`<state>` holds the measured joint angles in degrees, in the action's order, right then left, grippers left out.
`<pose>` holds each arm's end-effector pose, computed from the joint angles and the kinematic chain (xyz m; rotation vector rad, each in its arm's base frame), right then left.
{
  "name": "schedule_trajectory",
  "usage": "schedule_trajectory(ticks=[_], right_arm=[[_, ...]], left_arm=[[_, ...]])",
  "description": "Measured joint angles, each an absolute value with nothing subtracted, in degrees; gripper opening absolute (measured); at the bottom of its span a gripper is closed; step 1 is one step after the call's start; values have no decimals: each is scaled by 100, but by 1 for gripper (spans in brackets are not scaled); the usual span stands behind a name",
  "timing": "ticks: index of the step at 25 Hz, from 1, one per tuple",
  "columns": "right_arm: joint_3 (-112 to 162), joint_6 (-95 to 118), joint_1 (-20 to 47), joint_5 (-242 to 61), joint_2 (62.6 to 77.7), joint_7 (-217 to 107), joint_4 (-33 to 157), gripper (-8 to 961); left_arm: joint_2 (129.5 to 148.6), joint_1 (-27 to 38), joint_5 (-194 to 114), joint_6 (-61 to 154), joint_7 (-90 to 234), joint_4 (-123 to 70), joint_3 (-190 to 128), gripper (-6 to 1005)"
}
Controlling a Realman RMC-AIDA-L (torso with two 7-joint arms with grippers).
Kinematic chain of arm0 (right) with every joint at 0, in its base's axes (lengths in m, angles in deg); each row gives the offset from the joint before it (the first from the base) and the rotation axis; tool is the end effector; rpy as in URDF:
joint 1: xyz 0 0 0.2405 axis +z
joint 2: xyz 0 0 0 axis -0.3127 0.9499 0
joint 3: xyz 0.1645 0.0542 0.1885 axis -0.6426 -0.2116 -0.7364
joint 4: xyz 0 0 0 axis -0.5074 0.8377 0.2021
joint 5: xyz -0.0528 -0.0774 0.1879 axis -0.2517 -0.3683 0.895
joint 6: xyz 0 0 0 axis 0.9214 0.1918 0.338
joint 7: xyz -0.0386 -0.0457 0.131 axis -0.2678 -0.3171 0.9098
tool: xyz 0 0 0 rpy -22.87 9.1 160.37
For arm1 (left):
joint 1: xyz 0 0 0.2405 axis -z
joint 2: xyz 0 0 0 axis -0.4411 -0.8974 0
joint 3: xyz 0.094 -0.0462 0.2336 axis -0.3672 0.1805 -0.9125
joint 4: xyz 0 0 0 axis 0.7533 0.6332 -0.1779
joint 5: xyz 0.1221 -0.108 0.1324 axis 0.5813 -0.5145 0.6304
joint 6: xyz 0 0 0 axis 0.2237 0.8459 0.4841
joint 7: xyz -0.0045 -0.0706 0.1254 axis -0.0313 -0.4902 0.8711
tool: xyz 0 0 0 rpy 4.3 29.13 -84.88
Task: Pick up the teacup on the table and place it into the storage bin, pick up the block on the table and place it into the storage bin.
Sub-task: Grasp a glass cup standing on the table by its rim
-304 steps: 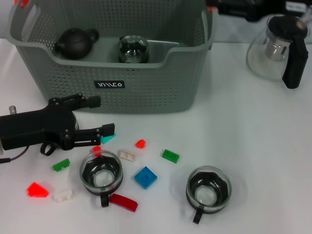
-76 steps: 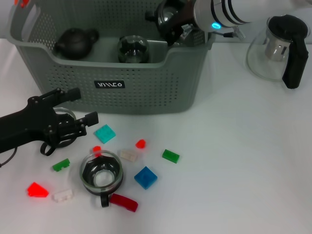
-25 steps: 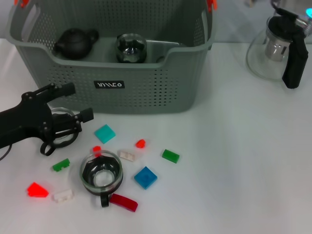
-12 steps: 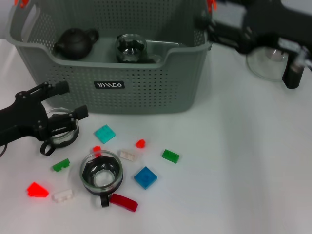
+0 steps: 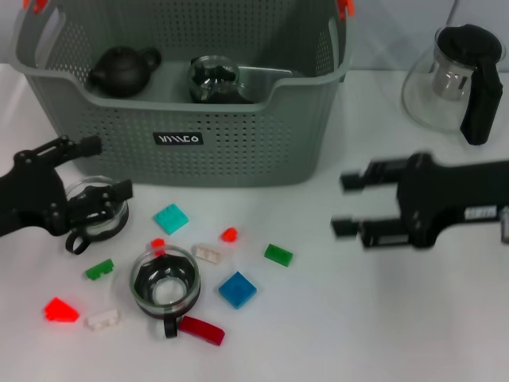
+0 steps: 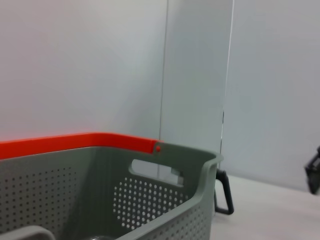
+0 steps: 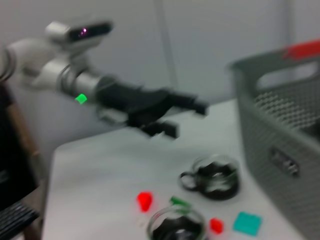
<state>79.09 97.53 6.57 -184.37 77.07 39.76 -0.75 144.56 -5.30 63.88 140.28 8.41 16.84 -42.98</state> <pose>0.1917 0.3183 0.0165 -2.9590 0.4008 0.5408 -0.3122 0.2757 0.0616 -2.4207 -0.4202 -0.8036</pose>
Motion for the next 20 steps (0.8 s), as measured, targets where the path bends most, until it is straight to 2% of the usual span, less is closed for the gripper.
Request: schedule_trajectory(ticks=[5, 10, 20], right_arm=[[7946, 9877, 989, -18654, 7762, 3954, 253, 706], [8005, 9853, 1252, -18677, 7756, 3924, 549, 704], [8003, 9736, 1710, -18940, 7741, 4101, 874, 703]], left_arm=[[14430, -558, 6616, 13939, 821, 2092, -4295, 761], [14422, -480, 7216, 13765, 415, 2649, -4311, 759], [14380, 49, 8548, 13525, -1994, 3956, -4849, 756]])
